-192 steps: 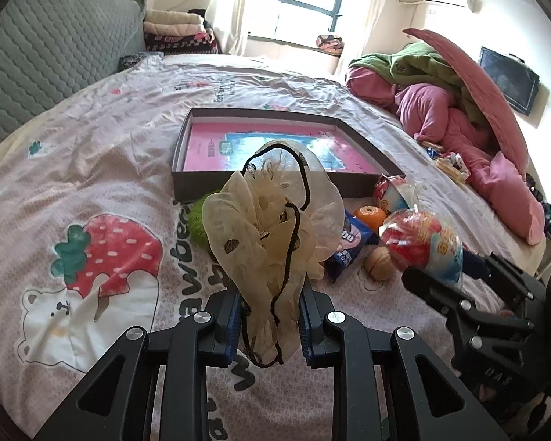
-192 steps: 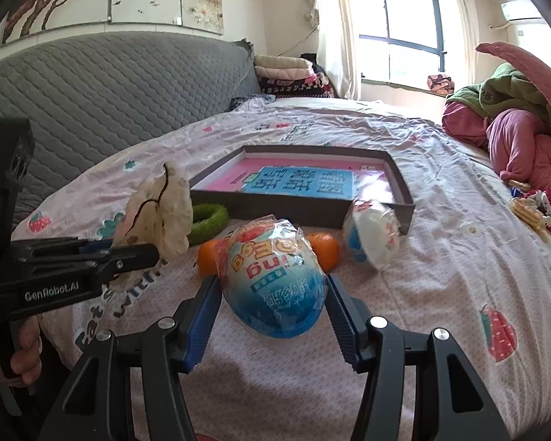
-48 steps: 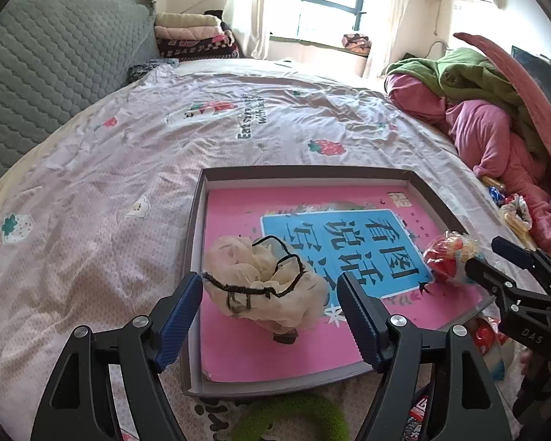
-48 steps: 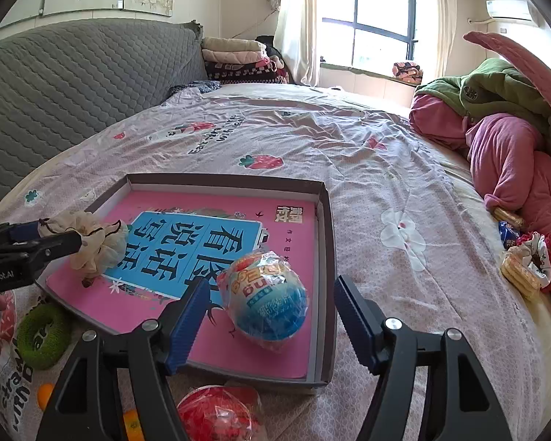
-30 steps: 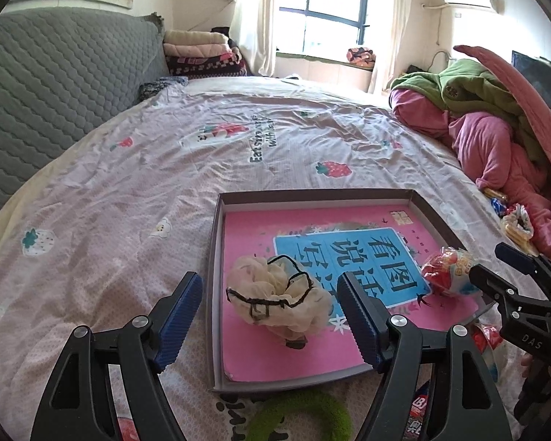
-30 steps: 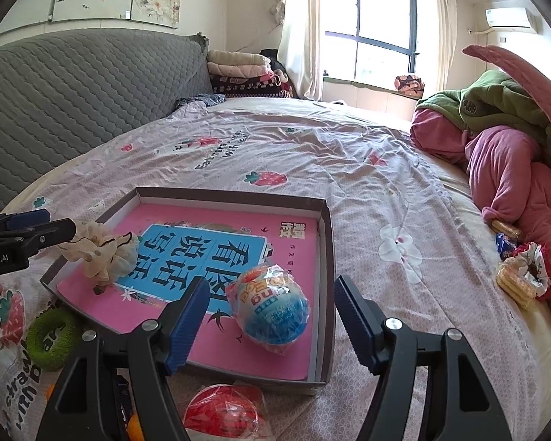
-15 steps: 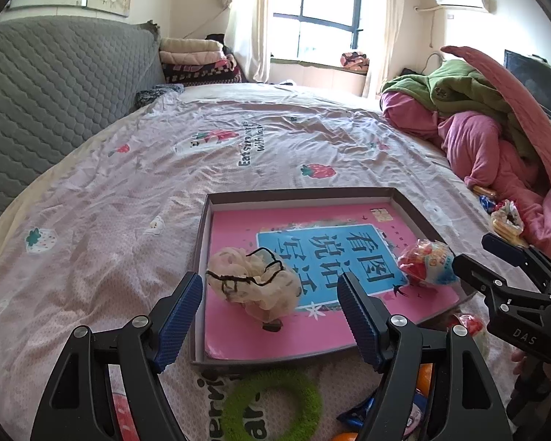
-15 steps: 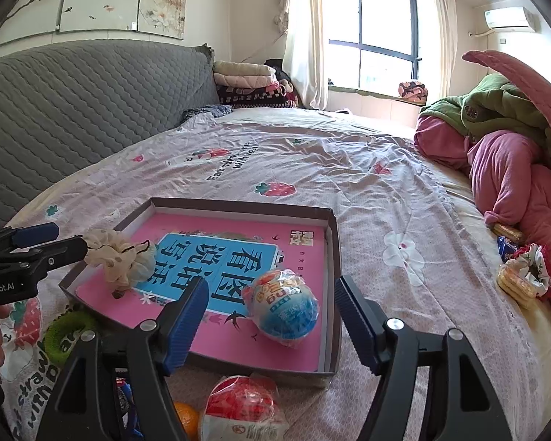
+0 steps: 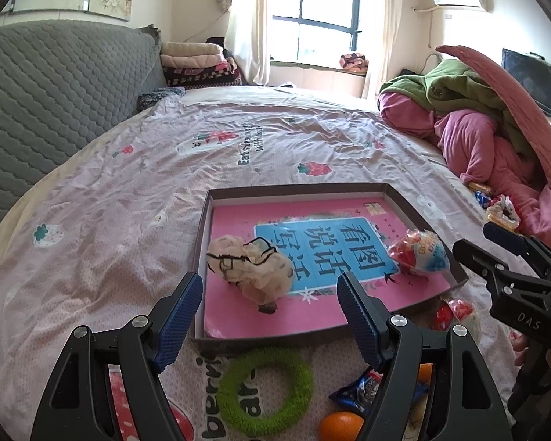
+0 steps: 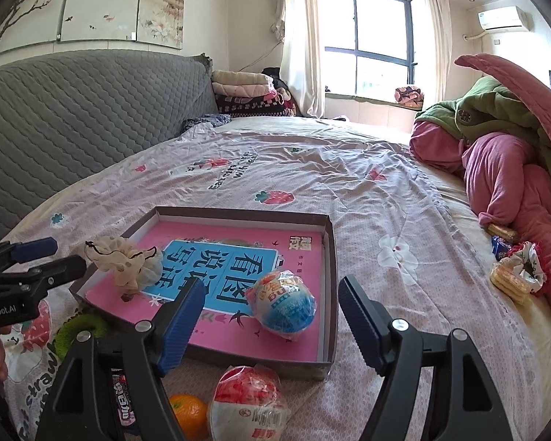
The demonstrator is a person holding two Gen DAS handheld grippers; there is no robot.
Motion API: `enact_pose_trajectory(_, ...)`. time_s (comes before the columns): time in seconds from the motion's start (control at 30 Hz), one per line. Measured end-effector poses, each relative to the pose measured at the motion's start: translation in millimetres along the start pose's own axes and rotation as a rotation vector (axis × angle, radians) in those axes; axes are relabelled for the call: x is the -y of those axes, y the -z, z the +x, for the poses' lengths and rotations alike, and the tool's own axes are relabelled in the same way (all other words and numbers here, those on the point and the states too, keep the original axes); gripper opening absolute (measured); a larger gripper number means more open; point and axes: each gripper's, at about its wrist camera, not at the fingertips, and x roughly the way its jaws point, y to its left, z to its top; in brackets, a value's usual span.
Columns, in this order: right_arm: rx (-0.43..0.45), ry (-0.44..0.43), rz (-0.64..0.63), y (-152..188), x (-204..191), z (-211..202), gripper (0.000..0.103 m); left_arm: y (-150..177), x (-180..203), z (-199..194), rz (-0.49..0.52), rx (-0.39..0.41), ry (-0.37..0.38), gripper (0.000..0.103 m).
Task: Organize objects
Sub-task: 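Withdraw both grippers from the box toward the loose items on the bed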
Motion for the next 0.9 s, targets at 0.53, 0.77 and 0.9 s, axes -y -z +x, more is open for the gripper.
enact_pose_trajectory(0.53,0.006,0.021,0.005,12,-2,-18,0.075,27,11,-14,0.024,-0.013,0.004,0.077)
enact_pose_trajectory(0.77,0.012,0.028,0.009,14,-1,-24,0.075,38,17,-17,0.042,-0.031,0.006,0.077)
enact_pose_trajectory(0.9,0.013,0.028,0.013,16,0,-28,0.075,43,18,-18,0.049,-0.042,0.008,0.077)
